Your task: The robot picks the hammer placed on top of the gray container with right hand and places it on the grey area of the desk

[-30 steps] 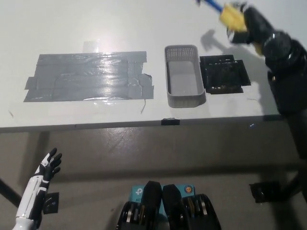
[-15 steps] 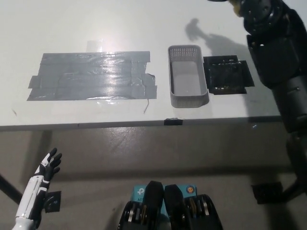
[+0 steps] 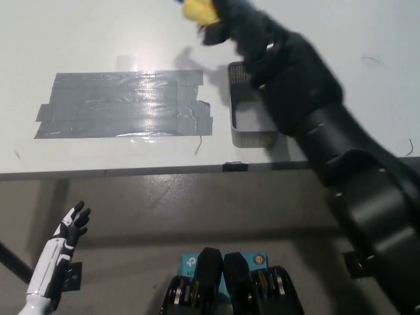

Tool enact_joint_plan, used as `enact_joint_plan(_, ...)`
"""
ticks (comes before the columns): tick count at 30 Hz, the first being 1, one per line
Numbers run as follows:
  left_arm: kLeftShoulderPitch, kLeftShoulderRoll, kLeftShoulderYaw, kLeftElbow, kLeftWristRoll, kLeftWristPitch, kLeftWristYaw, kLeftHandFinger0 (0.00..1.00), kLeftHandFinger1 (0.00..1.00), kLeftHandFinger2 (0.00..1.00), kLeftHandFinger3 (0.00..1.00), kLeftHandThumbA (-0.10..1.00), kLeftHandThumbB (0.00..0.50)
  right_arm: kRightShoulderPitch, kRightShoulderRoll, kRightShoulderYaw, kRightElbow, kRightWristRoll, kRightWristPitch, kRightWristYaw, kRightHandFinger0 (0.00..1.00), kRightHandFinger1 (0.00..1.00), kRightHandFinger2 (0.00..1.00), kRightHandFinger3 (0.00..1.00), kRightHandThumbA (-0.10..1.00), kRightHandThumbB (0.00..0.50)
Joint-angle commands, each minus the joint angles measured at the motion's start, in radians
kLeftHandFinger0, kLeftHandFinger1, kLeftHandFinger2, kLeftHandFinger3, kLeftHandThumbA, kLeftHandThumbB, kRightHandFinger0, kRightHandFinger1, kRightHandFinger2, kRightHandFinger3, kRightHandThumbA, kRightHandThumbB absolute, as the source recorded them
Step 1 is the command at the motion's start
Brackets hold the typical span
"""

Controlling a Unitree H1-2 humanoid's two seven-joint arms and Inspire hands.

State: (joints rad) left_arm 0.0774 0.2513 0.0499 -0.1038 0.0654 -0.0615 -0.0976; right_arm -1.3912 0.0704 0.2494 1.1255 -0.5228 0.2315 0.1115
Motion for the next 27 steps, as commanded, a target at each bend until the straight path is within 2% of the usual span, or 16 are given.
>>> enact_joint_plan(1,-0.004,0.016,-0.015,-0.042,0.015,0.008,-0.018,1.0,1.0,1.0,1.0,1.0,0.337,-0.153,0.064,0.012,0.064,0.021,-0.096,-0.118,0.0,0.39,0.8,0.77,-0.1,0.216)
enact_joint_plan(5,-0.011,0.018,-0.029,-0.047,0.014,0.009,-0.025,1.0,1.0,1.0,1.0,1.0,0.35,-0.186,0.121,0.021,0.166,0.027,-0.14,-0.177,0.0,0.36,0.75,0.74,-0.1,0.219)
enact_joint_plan(6,-0.01,0.02,-0.029,-0.051,0.013,0.014,-0.026,1.0,1.0,1.0,1.0,1.0,0.353,-0.188,0.127,0.021,0.178,0.03,-0.145,-0.182,0.03,0.41,0.8,0.78,-0.1,0.222)
enact_joint_plan(7,-0.009,0.02,-0.032,-0.059,0.012,0.022,-0.027,1.0,1.0,1.0,1.0,1.0,0.354,-0.19,0.143,0.022,0.203,0.034,-0.153,-0.19,0.17,0.57,0.93,0.77,-0.1,0.221)
enact_joint_plan(8,-0.01,0.021,-0.033,-0.062,0.013,0.025,-0.028,1.0,1.0,1.0,1.0,1.0,0.356,-0.191,0.144,0.023,0.21,0.036,-0.156,-0.195,0.26,0.56,0.73,0.58,-0.1,0.223)
enact_joint_plan(9,-0.01,0.02,-0.036,-0.065,0.014,0.025,-0.029,1.0,1.0,1.0,1.0,1.0,0.35,-0.191,0.158,0.027,0.228,0.034,-0.157,-0.205,0.12,0.42,0.57,0.63,-0.1,0.219)
enact_joint_plan(11,-0.009,0.021,-0.046,-0.076,0.041,0.038,-0.022,1.0,1.0,1.0,1.0,1.0,0.36,-0.185,0.174,0.025,0.239,0.041,-0.147,-0.21,0.05,0.3,0.51,1.0,-0.1,0.194)
enact_joint_plan(13,-0.008,0.02,-0.052,-0.086,0.042,0.048,-0.024,1.0,1.0,1.0,1.0,1.0,0.372,-0.172,0.188,0.029,0.253,0.039,-0.151,-0.235,0.09,0.33,0.5,1.0,-0.1,0.186)
enact_joint_plan(14,-0.007,0.02,-0.056,-0.092,0.05,0.056,-0.024,1.0,1.0,1.0,1.0,1.0,0.376,-0.165,0.194,0.035,0.26,0.036,-0.153,-0.249,0.08,0.29,0.42,0.9,-0.1,0.192)
enact_joint_plan(17,-0.006,0.017,-0.059,-0.104,0.041,0.074,-0.029,1.0,1.0,1.0,1.0,1.0,0.386,-0.146,0.201,0.046,0.276,0.031,-0.152,-0.269,0.22,0.41,0.49,0.86,-0.1,0.203)
enact_joint_plan(18,-0.009,0.019,-0.061,-0.105,0.046,0.073,-0.029,1.0,1.0,1.0,1.0,1.0,0.377,-0.137,0.205,0.05,0.281,0.029,-0.158,-0.283,0.26,0.42,0.49,0.75,-0.1,0.207)
enact_joint_plan(20,-0.013,0.019,-0.061,-0.104,0.043,0.071,-0.029,1.0,1.0,1.0,1.0,1.0,0.366,-0.125,0.209,0.057,0.285,0.026,-0.165,-0.311,0.02,0.16,0.24,0.6,-0.1,0.195)
enact_joint_plan(22,-0.017,0.023,-0.061,-0.106,0.048,0.073,-0.028,1.0,1.0,1.0,1.0,1.0,0.36,-0.128,0.212,0.068,0.29,0.021,-0.151,-0.295,0.01,0.12,0.27,0.62,-0.04,0.189)
enact_joint_plan(23,-0.018,0.024,-0.062,-0.108,0.05,0.078,-0.029,1.0,1.0,1.0,1.0,1.0,0.365,-0.135,0.212,0.079,0.295,0.019,-0.129,-0.221,0.42,0.61,0.82,1.0,0.3,0.207)
enact_joint_plan(24,-0.02,0.026,-0.065,-0.108,0.061,0.074,-0.028,1.0,1.0,1.0,1.0,1.0,0.358,-0.137,0.21,0.079,0.298,0.028,-0.113,-0.144,1.0,1.0,1.0,1.0,0.55,0.316)
enact_joint_plan(27,-0.024,0.029,-0.066,-0.112,0.052,0.081,-0.035,1.0,1.0,1.0,1.0,1.0,0.356,-0.122,0.2,0.088,0.297,0.032,-0.126,-0.117,1.0,1.0,1.0,1.0,0.61,0.393)
